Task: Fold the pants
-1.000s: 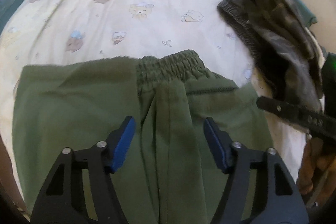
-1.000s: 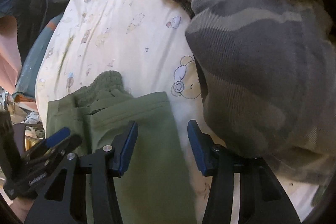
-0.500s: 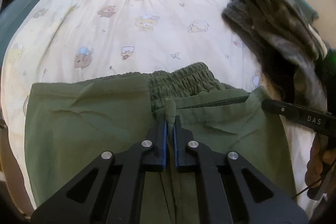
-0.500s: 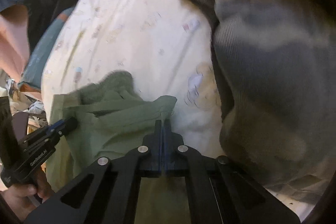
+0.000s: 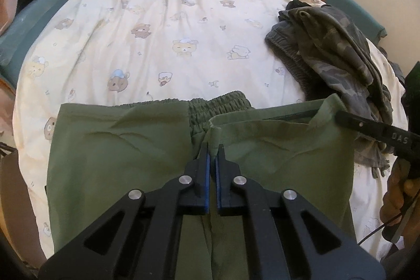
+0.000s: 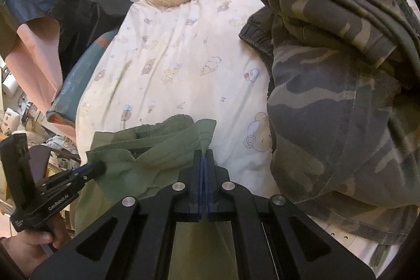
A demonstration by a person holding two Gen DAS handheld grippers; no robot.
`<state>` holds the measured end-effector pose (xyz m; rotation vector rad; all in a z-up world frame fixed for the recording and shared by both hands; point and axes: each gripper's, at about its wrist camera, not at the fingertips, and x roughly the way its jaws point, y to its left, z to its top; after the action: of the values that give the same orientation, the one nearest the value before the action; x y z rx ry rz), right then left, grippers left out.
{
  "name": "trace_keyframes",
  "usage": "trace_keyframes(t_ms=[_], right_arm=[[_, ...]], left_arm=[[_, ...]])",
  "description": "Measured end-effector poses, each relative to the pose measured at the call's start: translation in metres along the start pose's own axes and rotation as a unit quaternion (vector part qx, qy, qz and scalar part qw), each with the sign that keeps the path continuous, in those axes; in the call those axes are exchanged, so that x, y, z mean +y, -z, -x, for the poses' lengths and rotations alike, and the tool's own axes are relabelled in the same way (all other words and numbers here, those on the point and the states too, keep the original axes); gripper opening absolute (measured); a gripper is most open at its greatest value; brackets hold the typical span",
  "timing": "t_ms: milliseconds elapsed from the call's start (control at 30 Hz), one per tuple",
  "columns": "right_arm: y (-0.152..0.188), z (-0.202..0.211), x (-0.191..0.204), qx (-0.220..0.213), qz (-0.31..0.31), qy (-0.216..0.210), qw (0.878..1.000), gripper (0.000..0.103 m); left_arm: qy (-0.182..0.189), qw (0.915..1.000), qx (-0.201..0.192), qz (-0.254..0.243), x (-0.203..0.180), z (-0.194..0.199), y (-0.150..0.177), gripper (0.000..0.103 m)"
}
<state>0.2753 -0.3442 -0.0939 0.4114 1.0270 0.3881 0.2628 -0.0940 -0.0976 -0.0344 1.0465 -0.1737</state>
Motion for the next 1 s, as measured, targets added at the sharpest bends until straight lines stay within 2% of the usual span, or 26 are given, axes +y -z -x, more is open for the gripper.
trace_keyframes(t_ms=[200, 333, 433, 533, 600, 633, 700, 800, 833, 900, 933, 967, 1000], right_arm=[[-0.002, 0.006, 0.007, -0.008, 0.008, -0.007, 1.0, 0.0], [-0.002, 0.003, 0.01, -0.007, 0.014, 0.003, 1.0, 0.0], [-0.011, -0.003, 0.018, -0.016, 0.031, 0.009, 0.999, 0.0], [-0.028, -0.012, 0.024, -0.037, 0.041, 0.02, 0.998, 0.0], [-0.038, -0.027, 0.026, -0.032, 0.051, 0.029, 0.998, 0.0], [-0.042, -0.04, 0.026, -0.022, 0.059, 0.035, 0.997, 0.0], [-0.044, -0.067, 0.019, 0.002, 0.063, 0.042, 0.997, 0.0], [-0.039, -0.097, 0.004, 0.03, 0.052, 0.053, 0.997, 0.001], [-0.037, -0.105, -0.001, 0.041, 0.05, 0.066, 0.996, 0.006], [-0.033, -0.111, -0.013, 0.056, 0.03, 0.071, 0.995, 0.005], [-0.032, -0.112, -0.017, 0.063, 0.027, 0.073, 0.995, 0.014], [-0.031, -0.112, -0.019, 0.068, 0.024, 0.079, 0.994, 0.016], [-0.032, -0.108, -0.02, 0.068, 0.023, 0.079, 0.994, 0.019]], left_arm=[[0.002, 0.9999, -0.003, 0.011, 0.009, 0.004, 0.002, 0.001], [0.016, 0.9996, -0.007, 0.021, 0.014, 0.005, -0.002, 0.001], [0.027, 0.9991, -0.012, 0.03, 0.02, 0.007, -0.013, 0.001], [0.018, 0.9991, -0.023, 0.032, 0.026, 0.005, -0.032, 0.001], [0.01, 0.9993, -0.015, 0.034, 0.029, -0.008, -0.043, 0.001], [0.007, 0.9996, 0.0, 0.029, 0.028, -0.02, -0.048, 0.001], [-0.018, 0.9995, 0.019, 0.02, 0.03, -0.05, -0.054, 0.002], [-0.019, 0.9985, 0.039, 0.035, 0.038, -0.082, -0.053, 0.004], [-0.024, 0.9978, 0.053, 0.033, 0.039, -0.093, -0.052, 0.006], [-0.043, 0.9965, 0.071, 0.013, 0.035, -0.107, -0.048, 0.008], [-0.054, 0.9959, 0.072, 0.002, 0.032, -0.109, -0.047, 0.016], [-0.066, 0.9954, 0.069, -0.01, 0.029, -0.108, -0.045, 0.029], [-0.071, 0.9952, 0.066, -0.015, 0.028, -0.104, -0.044, 0.038]])
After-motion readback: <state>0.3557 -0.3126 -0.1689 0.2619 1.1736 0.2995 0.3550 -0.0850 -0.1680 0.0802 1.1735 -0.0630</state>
